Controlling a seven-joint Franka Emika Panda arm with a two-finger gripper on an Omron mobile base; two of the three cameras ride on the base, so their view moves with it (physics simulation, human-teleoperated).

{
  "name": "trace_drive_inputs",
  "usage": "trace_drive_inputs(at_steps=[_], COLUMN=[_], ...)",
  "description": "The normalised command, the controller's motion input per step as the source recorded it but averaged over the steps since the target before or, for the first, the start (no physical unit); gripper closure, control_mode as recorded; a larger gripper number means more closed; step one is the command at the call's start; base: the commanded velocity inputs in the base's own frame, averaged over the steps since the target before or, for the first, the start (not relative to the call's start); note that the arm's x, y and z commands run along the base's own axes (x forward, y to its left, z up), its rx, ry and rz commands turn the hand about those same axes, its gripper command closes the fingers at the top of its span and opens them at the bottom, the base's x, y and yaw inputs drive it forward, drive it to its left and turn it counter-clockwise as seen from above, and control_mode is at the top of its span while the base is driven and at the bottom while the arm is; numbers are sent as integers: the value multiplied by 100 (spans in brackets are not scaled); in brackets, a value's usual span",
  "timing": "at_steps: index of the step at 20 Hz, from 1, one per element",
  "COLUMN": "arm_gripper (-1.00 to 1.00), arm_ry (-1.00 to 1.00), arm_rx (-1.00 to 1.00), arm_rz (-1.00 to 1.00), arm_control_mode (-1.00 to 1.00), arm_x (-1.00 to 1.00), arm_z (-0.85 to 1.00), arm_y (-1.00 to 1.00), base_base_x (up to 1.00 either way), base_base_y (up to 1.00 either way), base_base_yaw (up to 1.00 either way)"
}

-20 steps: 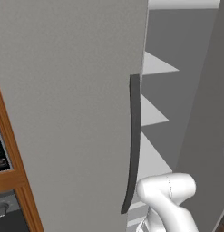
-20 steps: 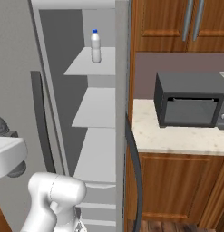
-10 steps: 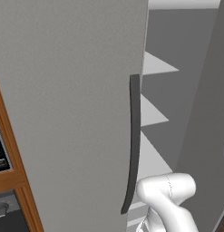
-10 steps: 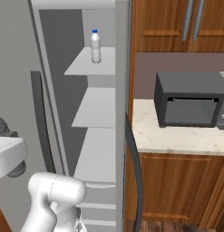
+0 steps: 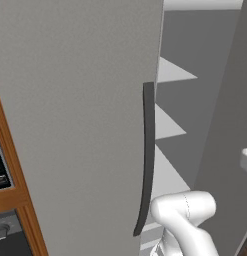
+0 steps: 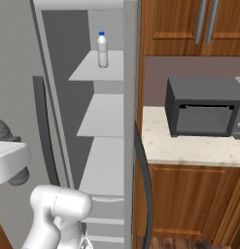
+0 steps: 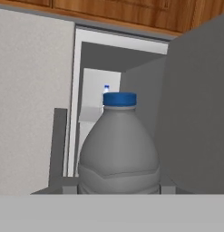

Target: Take the bottled waters from the counter and place them in the freezer to freeze. Close the freezer door after placing the bottles.

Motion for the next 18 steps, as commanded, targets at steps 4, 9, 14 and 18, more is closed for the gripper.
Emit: trace_drive_inputs(at_steps=[4, 9, 14, 18], arm_gripper=[100, 100, 100, 100], arm_ry=[0, 0, 0, 1], arm_rx=[0, 4, 11, 15], arm_rz=[-14, -12, 4, 6], arm_control_mode=[-100, -100, -100, -100], arm_x=[51, 67, 59, 50], arm_z=[0, 5, 0, 0], arm_y=[4, -1, -23, -3], base_base_x=[0, 0, 0, 0], base_base_y=[0, 0, 0, 0], base_base_yaw=[0, 0, 0, 0])
